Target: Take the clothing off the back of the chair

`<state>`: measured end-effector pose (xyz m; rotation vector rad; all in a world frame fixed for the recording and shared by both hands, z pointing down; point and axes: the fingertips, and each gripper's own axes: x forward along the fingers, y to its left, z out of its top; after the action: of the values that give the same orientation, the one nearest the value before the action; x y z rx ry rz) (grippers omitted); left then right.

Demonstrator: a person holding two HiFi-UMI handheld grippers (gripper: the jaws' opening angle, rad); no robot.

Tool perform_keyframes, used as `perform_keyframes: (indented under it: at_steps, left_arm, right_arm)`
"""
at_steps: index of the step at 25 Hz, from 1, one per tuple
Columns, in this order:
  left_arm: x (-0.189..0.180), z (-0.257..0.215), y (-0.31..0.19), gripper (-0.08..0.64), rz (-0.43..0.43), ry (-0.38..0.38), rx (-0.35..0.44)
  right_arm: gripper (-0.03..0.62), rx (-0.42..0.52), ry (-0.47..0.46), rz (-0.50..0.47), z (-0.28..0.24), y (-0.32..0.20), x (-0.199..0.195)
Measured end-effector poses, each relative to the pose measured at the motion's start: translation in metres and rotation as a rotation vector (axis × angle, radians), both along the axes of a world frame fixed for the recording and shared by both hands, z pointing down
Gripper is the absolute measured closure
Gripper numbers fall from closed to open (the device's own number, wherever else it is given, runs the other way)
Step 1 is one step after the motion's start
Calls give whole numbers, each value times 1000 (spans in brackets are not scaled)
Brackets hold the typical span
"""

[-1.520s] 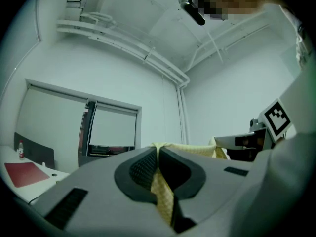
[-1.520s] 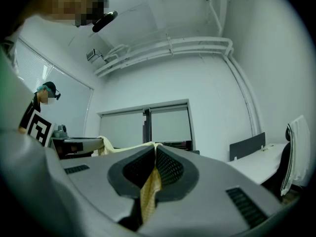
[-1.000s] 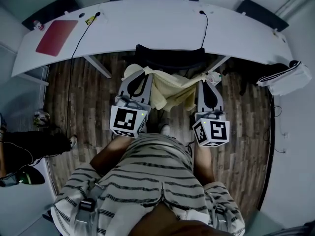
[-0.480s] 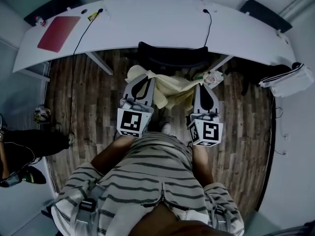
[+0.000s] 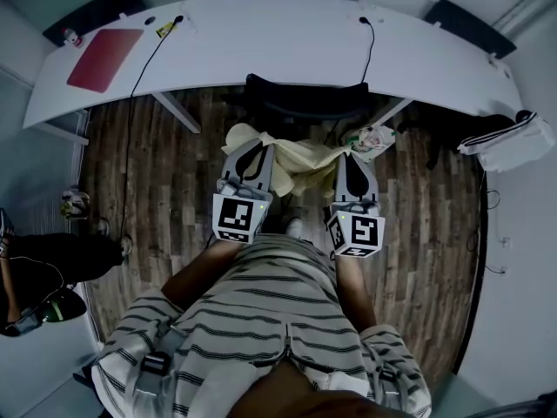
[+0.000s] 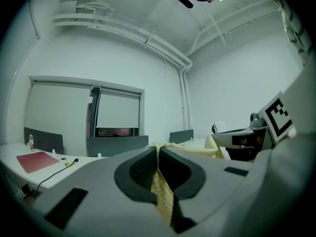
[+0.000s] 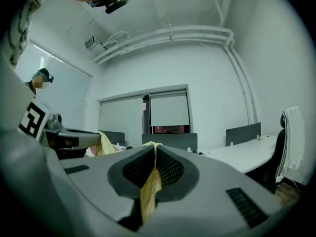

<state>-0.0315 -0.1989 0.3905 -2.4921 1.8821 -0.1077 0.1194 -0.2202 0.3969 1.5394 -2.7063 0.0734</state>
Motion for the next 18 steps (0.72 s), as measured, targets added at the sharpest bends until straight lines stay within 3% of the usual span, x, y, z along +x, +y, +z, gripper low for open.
perform_keyframes:
  at_steps: [18]
  left_arm:
    - [7,28,7,532,13,-13,-39]
  right_arm:
    - [568,-41,18,-1,26,4,-5]
